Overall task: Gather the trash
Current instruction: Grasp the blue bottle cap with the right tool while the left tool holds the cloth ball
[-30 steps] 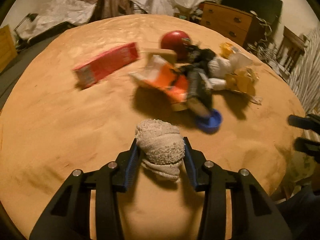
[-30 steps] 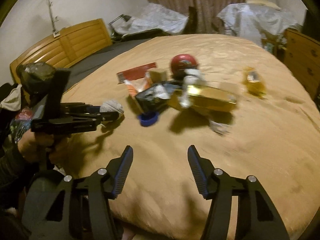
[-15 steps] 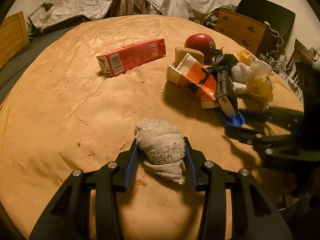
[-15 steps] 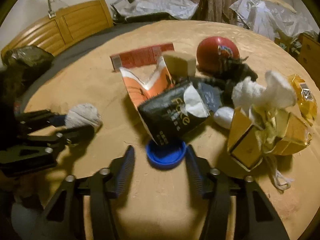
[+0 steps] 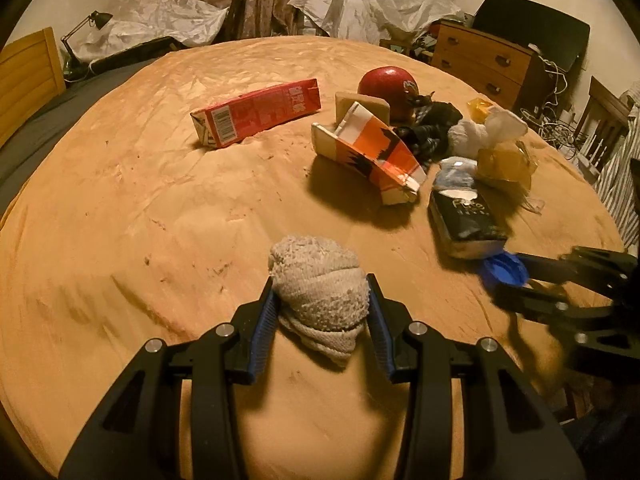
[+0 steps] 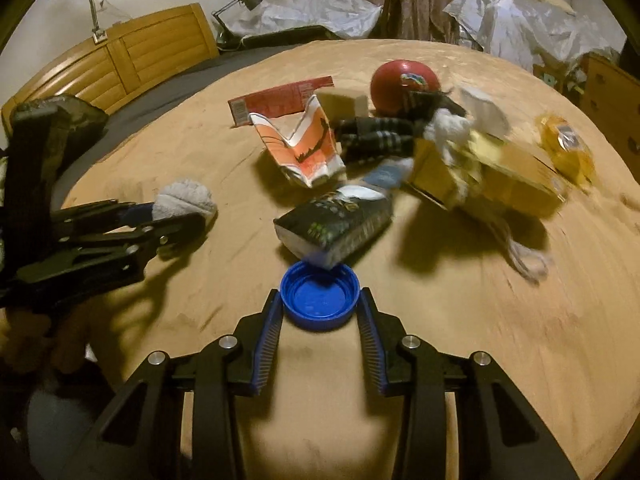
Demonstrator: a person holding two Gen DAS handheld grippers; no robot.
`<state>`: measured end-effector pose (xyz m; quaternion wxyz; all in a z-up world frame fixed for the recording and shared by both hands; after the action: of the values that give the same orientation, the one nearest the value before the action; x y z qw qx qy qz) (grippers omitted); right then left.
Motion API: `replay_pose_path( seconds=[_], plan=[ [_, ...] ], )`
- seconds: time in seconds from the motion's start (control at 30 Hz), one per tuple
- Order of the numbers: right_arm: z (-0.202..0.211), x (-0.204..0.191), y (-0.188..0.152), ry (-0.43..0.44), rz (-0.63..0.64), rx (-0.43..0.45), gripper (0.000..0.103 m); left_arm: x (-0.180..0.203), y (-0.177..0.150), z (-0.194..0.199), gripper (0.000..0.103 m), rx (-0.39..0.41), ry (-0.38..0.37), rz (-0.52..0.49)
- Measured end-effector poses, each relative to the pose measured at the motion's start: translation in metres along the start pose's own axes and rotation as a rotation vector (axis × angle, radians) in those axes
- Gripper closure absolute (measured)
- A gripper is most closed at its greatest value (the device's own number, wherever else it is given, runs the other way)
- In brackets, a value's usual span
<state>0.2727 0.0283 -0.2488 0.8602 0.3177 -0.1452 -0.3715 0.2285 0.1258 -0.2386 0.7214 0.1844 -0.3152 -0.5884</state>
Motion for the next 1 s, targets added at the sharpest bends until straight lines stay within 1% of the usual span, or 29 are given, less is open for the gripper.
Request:
replay_pose_path(
  seconds=[0.07,0.1,0.13,0.17,0.23,0.27,0.4,0.43,0.47,0.5,0.53,0.57,0.63,0.77,0.9,1.0],
  plan=[
    [0.008,0.004,-0.008,0.005,-0.014,-0.009,0.063,0.000,-0.003,0.000,0.062,-0.002,0.004,0.001],
    [0.009,0.004,-0.014,0.020,-0.019,-0.033,0.062,-0.001,-0.003,0.000,0.062,-0.005,0.000,0.005],
    [0.012,0.004,-0.018,0.009,-0.017,-0.034,0.059,-0.001,-0.004,0.000,0.062,-0.007,-0.003,0.009],
    [0.015,0.005,-0.020,0.006,-0.014,-0.031,0.050,-0.001,-0.005,-0.001,0.062,-0.011,-0.005,0.014],
    [0.016,0.003,-0.021,0.010,-0.017,-0.030,0.043,-0.002,-0.005,-0.002,0.061,-0.011,-0.006,0.019],
    [0.015,0.002,-0.019,0.007,-0.015,-0.030,0.042,-0.001,-0.006,-0.003,0.060,-0.014,-0.008,0.020],
    [0.004,-0.002,-0.013,-0.004,0.012,-0.062,0.042,0.001,-0.008,-0.006,0.058,-0.018,0.003,0.009],
    [0.001,-0.003,-0.012,-0.019,0.021,-0.073,0.045,0.001,-0.008,-0.007,0.058,-0.018,0.006,0.007],
    [0.000,-0.004,-0.012,-0.028,0.026,-0.074,0.053,0.001,-0.009,-0.007,0.058,-0.018,0.007,0.007],
    [0.001,-0.004,-0.011,-0.036,0.029,-0.076,0.058,0.001,-0.009,-0.007,0.058,-0.018,0.006,0.009],
    [0.001,-0.004,-0.011,-0.038,0.029,-0.075,0.062,0.000,-0.008,-0.006,0.061,-0.016,0.009,0.014],
    [0.001,-0.005,-0.010,-0.039,0.026,-0.073,0.062,0.000,-0.008,-0.006,0.065,-0.010,0.017,0.019],
    [0.004,-0.005,-0.011,-0.045,0.023,-0.061,0.062,-0.002,-0.005,-0.003,0.078,0.003,0.014,0.045],
    [0.018,-0.005,-0.015,-0.064,0.005,-0.021,0.062,0.000,0.000,0.010,0.078,0.049,0.033,0.063],
    [0.052,-0.004,-0.014,-0.100,-0.019,0.063,0.062,0.017,0.005,0.037,0.078,0.110,0.035,0.042],
    [0.084,-0.004,-0.011,-0.150,-0.022,0.136,0.062,0.037,0.007,0.062,0.078,0.169,0.036,0.018]
  ],
)
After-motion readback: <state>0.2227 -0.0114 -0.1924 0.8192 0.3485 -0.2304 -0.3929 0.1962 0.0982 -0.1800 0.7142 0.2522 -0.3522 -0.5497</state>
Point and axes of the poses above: each gripper's, at about its wrist camera, not at the fingertips, and z roughly against the way its jaws point, x to its right, y to its top, the point moved 5 cm from there along -z, roughly the way its jaws point, and after that the axes turned 13 degrees about z, right-handed, at the moved point
